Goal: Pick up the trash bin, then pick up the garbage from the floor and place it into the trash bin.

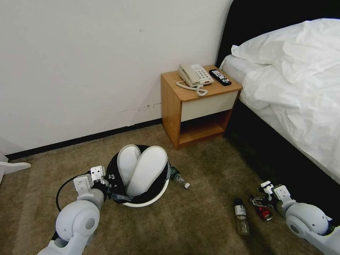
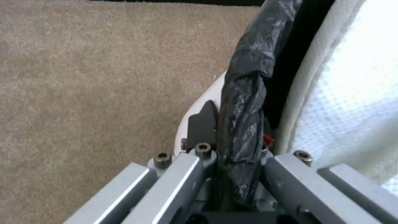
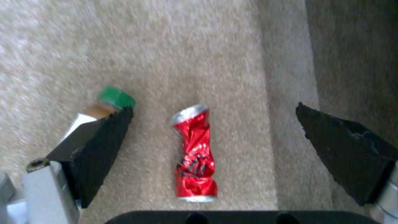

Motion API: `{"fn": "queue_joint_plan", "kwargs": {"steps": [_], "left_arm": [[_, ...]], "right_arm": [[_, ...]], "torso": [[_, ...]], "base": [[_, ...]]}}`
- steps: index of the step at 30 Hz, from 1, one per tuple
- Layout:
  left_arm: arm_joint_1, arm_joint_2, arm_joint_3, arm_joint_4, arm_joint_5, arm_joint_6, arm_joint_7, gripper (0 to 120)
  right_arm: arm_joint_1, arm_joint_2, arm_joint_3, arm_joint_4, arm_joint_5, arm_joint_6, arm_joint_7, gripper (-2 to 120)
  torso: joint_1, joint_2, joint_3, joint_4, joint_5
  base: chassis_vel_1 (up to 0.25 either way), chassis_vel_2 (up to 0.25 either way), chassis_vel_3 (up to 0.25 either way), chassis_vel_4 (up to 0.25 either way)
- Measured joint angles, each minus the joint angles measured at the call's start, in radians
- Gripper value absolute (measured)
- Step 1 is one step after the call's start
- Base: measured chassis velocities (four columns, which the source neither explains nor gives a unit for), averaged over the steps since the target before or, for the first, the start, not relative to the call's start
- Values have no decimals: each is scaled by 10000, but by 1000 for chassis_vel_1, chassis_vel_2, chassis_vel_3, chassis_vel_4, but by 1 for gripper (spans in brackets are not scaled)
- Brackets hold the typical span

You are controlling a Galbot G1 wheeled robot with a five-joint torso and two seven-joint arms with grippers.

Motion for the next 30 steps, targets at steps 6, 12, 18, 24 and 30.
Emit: {"fn": "queue_joint_plan", "kwargs": {"steps": [6,12,18,24,30], "left_arm": [[74,0,-141,60,38,-76,141,1],[97,11,-250,100,38,-161,262,1],[141,-17,-313,106,50,-198,336,1],[168,-58,-337,150,77,-270,444,1],[121,-92,-348,211,82,-300,510,1]], "right_arm": [[515,-547,-848,-523,-110,-123,-366,100],[1058,-812,-1697,-758,-192,-197,-764,100],[1299,-870,-2093,-943,-314,-194,-956,100],[1435,-1037,-2373,-1427,-1003,-58,-1537,100],[1379,-1152,-2455,-1784,-1375,49,-1881,100]], "torso": [[0,0,0,1,2],[0,-1,0,0,2],[0,-1,0,2,2],[0,0,0,1,1],[0,0,0,0,1]], "base": [[0,0,0,0],[0,0,0,0],[0,0,0,0],[0,0,0,0],[0,0,0,0]]}}
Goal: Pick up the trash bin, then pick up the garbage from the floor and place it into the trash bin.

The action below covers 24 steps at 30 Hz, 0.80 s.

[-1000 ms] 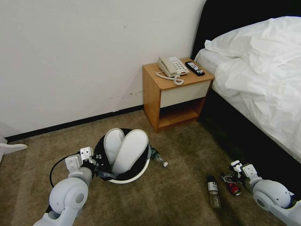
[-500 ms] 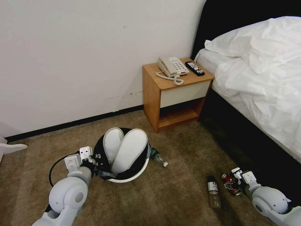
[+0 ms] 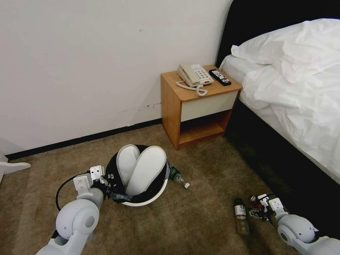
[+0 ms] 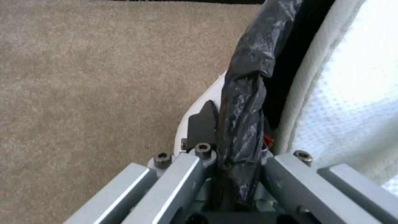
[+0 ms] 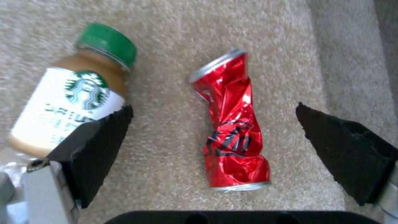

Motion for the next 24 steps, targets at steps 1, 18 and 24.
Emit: {"fn": "queue_joint_plan", "kwargs": {"steps": [1,18,24], "left_arm": [[-6,-7,0,5,3,-3,4,1],[-37,69,-32,93,-29,-14,2,1],[-54,77,-21,149,-37,-14,2,1]], "right_arm": [[-8,56,-11,-119,-38,33,-39,100],[308,1336,-481,-1499,-410,342,-395,100],[458,1585,-527,-1888,-635,443,-515,100]], "torso": [[0,0,0,0,-2],[0,0,0,-1,-2],[0,0,0,0,-2]], "base": [[0,0,0,0],[0,0,0,0],[0,0,0,0]]}}
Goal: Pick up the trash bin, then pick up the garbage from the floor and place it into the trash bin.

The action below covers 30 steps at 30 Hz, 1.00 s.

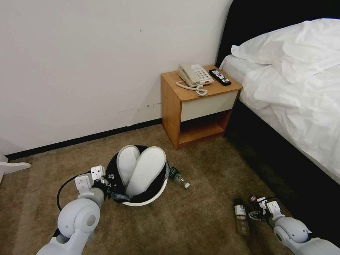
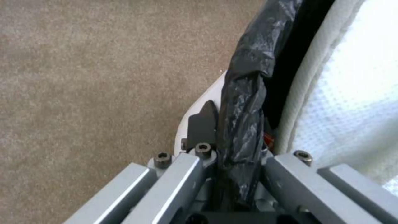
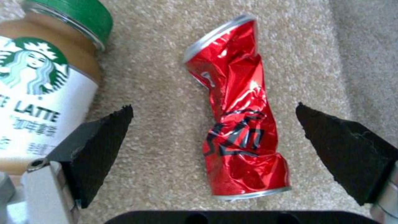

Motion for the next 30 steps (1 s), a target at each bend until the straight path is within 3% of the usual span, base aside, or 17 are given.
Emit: {"fn": "queue_joint_plan", "kwargs": {"steps": [30], "left_arm": [[-113,9,137,292,14,-83,-4,1]], "right_arm": [[690,1067,-129,-1890,-897,512,-554,100]], "torso": [[0,-1,0,0,1]], "base": [[0,0,0,0]]}}
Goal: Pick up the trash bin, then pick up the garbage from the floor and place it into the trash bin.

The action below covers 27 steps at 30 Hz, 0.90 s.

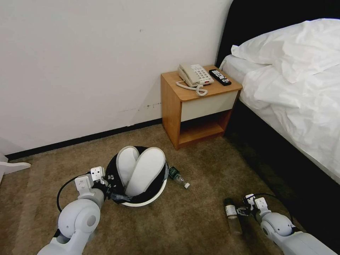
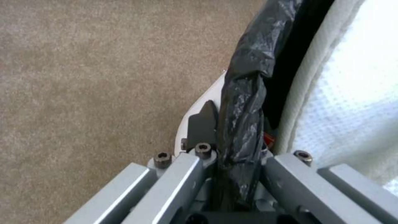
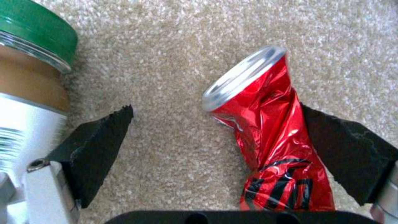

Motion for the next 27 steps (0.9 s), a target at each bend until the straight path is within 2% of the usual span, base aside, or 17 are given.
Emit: {"fn": "queue_joint_plan", "kwargs": {"steps": [15,17,19,20,21,22,24,25,26,27], "left_arm": [[-9,-53,42,43,29,-14,-20,1],[-4,-55,40,48,30,-18,-26,1],[-2,-54,36,50,30,-19,-26,1],[5,-29,3,52,25,-21,-26,1],[5,-29,3,52,25,-21,-26,1],[6,-1,-19,53,14,-23,-28,1],[6,7,-31,52,7,-25,-29,1],[6,10,-38,53,-1,-27,-31,1],[6,10,-38,53,-1,-27,-31,1],[9,11,-40,52,-4,-29,-31,1]], "right_arm": [[321,226,-98,-405,-67,194,-202,99],[526,399,-278,-512,-65,216,-219,87],[574,429,-320,-532,-64,220,-220,85],[723,531,-459,-580,-61,227,-219,79],[723,531,-459,-580,-61,227,-219,79],[833,606,-582,-599,-52,227,-220,71],[895,647,-649,-607,-43,227,-220,67],[993,727,-750,-640,-28,227,-213,58],[993,727,-750,-640,-28,227,-213,58],[1043,779,-806,-672,-23,227,-208,51]], "torso": [[0,0,-1,0,0],[0,0,0,0,2],[0,0,0,0,2],[0,0,0,0,-1],[0,0,0,0,-1],[0,0,0,0,1],[0,0,0,1,1],[0,1,0,1,0],[0,1,0,1,0],[0,0,0,1,1]], "base": [[0,0,0,0],[0,0,0,0],[0,0,0,0],[0,0,0,0],[0,0,0,0],[0,0,0,0],[0,0,0,0],[0,0,0,0],[0,0,0,0],[0,0,0,0]]}}
